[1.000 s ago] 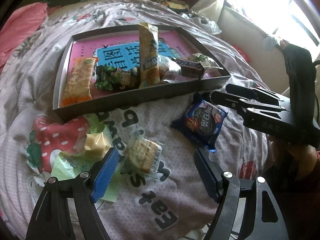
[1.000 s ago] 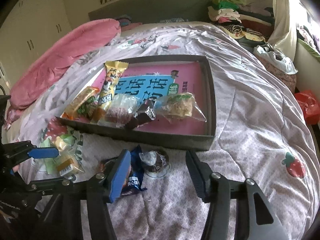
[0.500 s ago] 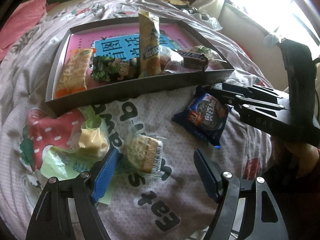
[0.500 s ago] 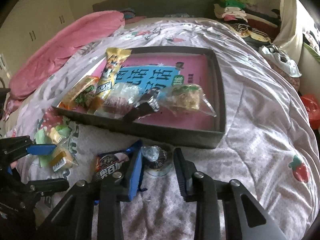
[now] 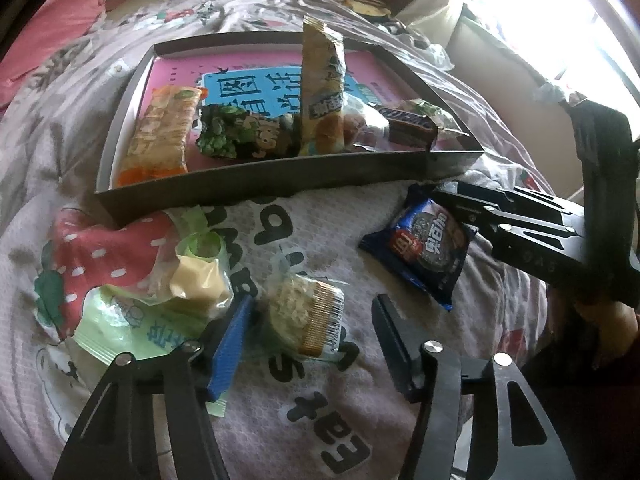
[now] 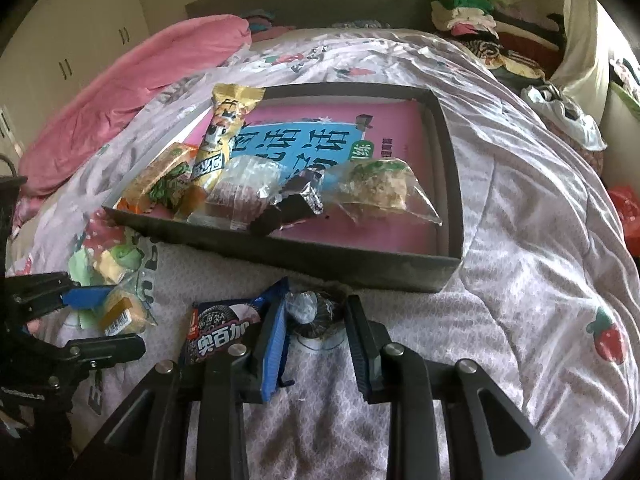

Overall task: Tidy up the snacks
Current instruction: 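Grasp the clear cracker pack with the left gripper while the right gripper grasps the clear round packet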

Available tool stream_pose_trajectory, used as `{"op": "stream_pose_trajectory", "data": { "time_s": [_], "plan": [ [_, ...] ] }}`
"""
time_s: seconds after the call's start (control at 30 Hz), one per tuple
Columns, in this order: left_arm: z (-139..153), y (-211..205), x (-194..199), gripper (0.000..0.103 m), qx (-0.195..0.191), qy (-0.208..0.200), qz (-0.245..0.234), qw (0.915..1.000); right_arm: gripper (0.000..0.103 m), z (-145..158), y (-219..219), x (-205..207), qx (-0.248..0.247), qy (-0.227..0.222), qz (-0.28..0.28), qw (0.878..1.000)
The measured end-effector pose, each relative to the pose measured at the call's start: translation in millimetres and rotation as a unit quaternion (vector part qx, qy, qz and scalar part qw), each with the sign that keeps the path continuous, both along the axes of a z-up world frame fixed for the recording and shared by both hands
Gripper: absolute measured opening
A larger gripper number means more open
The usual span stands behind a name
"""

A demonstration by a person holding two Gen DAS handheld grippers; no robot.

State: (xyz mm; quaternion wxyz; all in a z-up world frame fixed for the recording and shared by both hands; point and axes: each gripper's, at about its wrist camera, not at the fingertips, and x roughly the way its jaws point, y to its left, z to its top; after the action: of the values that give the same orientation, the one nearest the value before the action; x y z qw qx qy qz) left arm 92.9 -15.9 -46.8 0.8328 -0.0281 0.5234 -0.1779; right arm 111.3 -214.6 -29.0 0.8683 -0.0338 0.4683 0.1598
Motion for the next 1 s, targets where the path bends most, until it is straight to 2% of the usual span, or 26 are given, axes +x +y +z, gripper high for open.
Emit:
{"op": "stream_pose_trajectory", "data": {
  "time_s": [0.23,0.33,0.73,0.83,0.93,1.0],
  "plan": [
    [-1.2,5.0,1.5,0.046,0.000,-0.003,0.014,0.9999,0.030,2.9,-9.4,-1.4,0.014,0.007,-0.018,1.000],
    [-1.7,3.4,1.4,0.046,0.000,-0.003,0.014,0.9999,0.031,-2.8,-5.4,-0.8,0.009,0.020,-0.010,1.000],
    [-6.5,-7.3,1.0,0.046,0.005,-0.007,0.015,0.9999,0.033,-5.6,2.6,5.6,-0.002,0.008,-0.011,1.000],
    [-8.2,-8.7,1.2,0.046,0.004,-0.007,0.017,0.9998,0.033,-13.9,2.8,10.4,-0.028,0.015,-0.021,0.999],
    [-8.7,-6.5,1.6,0.046,-0.001,-0.008,0.020,0.9998,0.032,-15.1,-2.1,14.2,-0.010,0.018,-0.032,0.999],
    [-8.9,-5.8,1.7,0.046,-0.004,-0.008,0.020,0.9998,0.027,-13.5,-3.8,14.2,-0.006,0.013,-0.034,0.999]
  ]
}}
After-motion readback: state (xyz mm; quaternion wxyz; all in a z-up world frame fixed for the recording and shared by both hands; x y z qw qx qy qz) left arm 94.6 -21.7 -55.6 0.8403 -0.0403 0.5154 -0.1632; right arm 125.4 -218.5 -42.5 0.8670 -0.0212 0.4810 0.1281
